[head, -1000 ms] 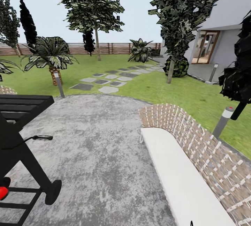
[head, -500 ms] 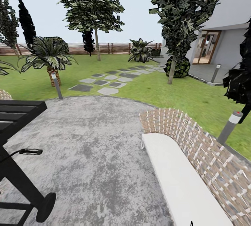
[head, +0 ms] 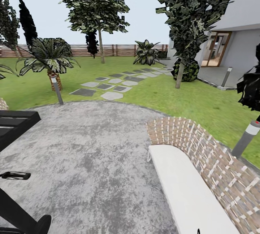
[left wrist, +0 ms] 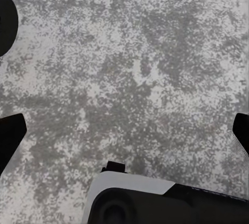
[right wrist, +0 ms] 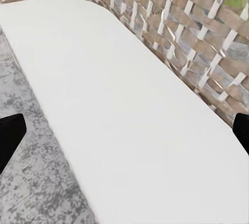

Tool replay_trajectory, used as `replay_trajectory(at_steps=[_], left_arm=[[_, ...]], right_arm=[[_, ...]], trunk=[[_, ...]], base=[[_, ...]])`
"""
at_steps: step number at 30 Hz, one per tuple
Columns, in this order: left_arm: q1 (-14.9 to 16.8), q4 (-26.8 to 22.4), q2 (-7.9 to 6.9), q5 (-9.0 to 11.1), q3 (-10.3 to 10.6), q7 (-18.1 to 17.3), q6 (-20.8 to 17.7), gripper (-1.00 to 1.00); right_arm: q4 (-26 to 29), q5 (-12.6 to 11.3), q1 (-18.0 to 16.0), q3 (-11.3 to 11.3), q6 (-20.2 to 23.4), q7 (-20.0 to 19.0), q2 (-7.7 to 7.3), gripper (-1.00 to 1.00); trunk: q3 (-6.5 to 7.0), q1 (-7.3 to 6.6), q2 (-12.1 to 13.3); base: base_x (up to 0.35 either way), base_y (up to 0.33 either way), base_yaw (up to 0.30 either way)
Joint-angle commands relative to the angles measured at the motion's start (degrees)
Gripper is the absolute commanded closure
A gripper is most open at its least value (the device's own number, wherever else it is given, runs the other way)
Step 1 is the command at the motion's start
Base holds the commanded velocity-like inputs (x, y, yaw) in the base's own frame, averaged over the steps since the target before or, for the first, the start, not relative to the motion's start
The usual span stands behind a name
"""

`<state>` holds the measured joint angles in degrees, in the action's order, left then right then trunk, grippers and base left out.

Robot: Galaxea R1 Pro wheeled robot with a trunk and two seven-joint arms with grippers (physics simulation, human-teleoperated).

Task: Take the three Easter eggs out of the wicker basket on the lawn in the garden, then place them on the lawn next to a single tree (choose any tree) so that all three eggs are next to the same tree and none are left in the basket.

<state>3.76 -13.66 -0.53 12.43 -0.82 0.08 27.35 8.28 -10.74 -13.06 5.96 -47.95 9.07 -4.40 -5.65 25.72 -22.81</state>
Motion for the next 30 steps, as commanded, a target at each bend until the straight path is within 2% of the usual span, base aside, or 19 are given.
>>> replay_trajectory(at_steps=[1, 30], left_arm=[[0.04, 0.04, 0.02, 0.05, -0.06, 0.01, 0.16, -1.0], [0.02, 0.04, 0.02, 0.05, -0.06, -0.16, 0.16, -1.0]], right_arm=[[-0.02, -0.07, -0.04, 0.1, -0.17, -0.03, 0.01, -1.0], [-0.02, -0.07, -0.04, 0.1, -0.13, -0.02, 0.09, -1.0]], trunk=[[-0.09, 0.07, -0.11], [0.67, 0.07, -0.11]], base=[[0.333, 0.0, 0.179], [0.333, 0.0, 0.23]])
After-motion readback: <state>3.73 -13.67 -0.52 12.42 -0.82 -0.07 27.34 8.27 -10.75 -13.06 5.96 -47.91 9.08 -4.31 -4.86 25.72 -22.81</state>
